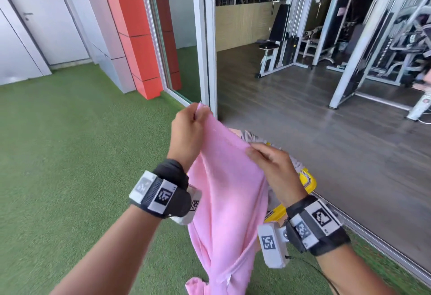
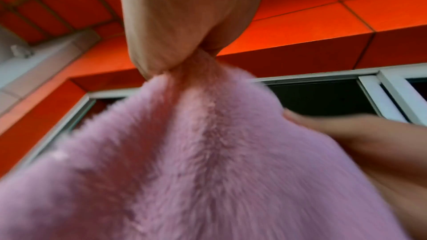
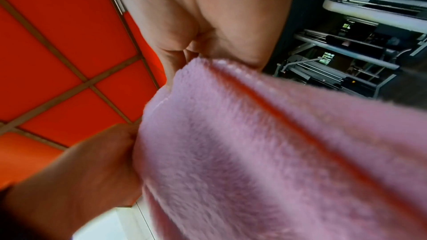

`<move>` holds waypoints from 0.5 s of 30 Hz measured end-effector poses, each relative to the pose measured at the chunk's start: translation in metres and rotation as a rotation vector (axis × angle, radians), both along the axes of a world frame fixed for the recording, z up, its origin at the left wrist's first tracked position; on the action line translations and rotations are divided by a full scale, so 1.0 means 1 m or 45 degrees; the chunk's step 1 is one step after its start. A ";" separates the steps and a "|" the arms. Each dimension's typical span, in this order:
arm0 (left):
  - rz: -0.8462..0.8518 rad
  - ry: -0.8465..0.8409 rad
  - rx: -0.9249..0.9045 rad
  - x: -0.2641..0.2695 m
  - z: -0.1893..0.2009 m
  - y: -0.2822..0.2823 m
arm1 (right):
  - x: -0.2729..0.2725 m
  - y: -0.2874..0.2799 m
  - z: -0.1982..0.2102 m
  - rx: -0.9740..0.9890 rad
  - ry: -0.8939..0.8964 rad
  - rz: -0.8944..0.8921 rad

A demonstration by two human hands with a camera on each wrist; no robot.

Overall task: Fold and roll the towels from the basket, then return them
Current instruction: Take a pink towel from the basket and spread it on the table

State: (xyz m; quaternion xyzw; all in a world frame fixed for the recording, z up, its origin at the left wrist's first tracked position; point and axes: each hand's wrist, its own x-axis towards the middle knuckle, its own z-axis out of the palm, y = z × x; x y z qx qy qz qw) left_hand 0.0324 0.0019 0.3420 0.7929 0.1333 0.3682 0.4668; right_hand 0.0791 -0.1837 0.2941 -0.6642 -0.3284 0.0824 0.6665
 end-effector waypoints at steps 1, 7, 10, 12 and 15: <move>-0.037 0.069 -0.044 0.000 -0.005 -0.005 | 0.002 0.001 0.008 0.045 -0.028 -0.004; -0.643 0.294 -0.058 -0.015 -0.021 -0.042 | 0.011 0.012 0.035 0.075 -0.106 0.116; -0.574 0.210 -0.020 -0.012 -0.020 -0.039 | 0.014 0.013 0.029 0.110 -0.075 0.074; -0.484 0.177 -0.015 -0.011 -0.019 -0.035 | 0.009 0.012 0.019 0.147 0.004 0.074; -0.342 -0.006 -0.263 -0.011 -0.012 -0.023 | -0.005 0.009 -0.008 0.057 0.062 0.076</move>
